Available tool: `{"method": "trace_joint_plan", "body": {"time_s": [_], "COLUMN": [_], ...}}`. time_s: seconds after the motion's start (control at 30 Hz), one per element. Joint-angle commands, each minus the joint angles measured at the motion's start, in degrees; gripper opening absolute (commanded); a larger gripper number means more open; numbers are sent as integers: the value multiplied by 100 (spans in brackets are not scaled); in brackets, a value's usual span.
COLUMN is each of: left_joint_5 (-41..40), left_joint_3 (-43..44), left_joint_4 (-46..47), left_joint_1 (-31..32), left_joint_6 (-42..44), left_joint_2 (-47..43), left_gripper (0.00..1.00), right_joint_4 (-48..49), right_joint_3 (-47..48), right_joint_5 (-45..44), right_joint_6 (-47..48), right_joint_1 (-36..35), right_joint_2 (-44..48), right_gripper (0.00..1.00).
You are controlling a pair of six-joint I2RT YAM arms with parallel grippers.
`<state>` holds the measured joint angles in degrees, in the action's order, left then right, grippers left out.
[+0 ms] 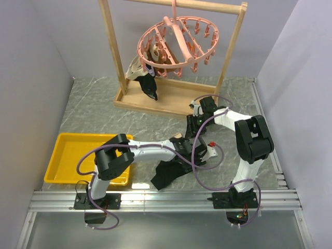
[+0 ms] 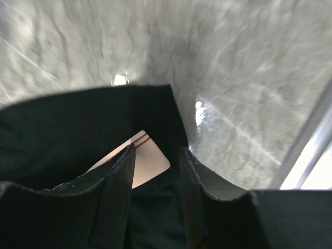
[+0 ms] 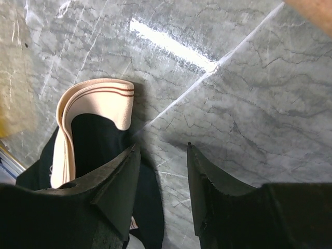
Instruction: Clip the underwear to the hanger
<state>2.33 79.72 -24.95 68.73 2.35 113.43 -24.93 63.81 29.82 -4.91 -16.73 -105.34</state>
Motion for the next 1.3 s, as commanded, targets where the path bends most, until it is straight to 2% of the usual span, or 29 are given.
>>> {"method": "trace_joint_plan", "body": {"time_s": [0.0,0.23,0.27,0.5,0.77,1.03,1.1,1.27], "left_joint_5": [-127,-215,-189,101,830,1541,1622,1683], "left_joint_3": [166,254,254,237,9,-860,-984,-1468], "left_joint_4": [-282,-423,-423,-607,-573,-476,-607,-616], "left_joint_1": [35,27,26,26,-421,-1607,-1923,-2206], "left_joint_6": [11,73,64,90,-111,-490,-446,-297], "left_joint_2": [127,250,207,-241,-1374,-2701,-2808,-3081], "left_gripper": [42,32,24,0,0,0,0,0], "right_joint_4": [49,67,67,58,58,76,120,348], "right_joint_3": [158,105,96,52,0,-97,-123,-80], "right_joint_5": [94,120,120,111,76,138,225,340], "right_joint_6": [-37,-10,-10,25,60,86,51,-98], "right_joint_1": [21,12,12,3,29,56,56,30], "right_joint_2": [49,57,57,93,180,338,365,321], "right_gripper": [49,48,48,47,47,47,47,48]}}
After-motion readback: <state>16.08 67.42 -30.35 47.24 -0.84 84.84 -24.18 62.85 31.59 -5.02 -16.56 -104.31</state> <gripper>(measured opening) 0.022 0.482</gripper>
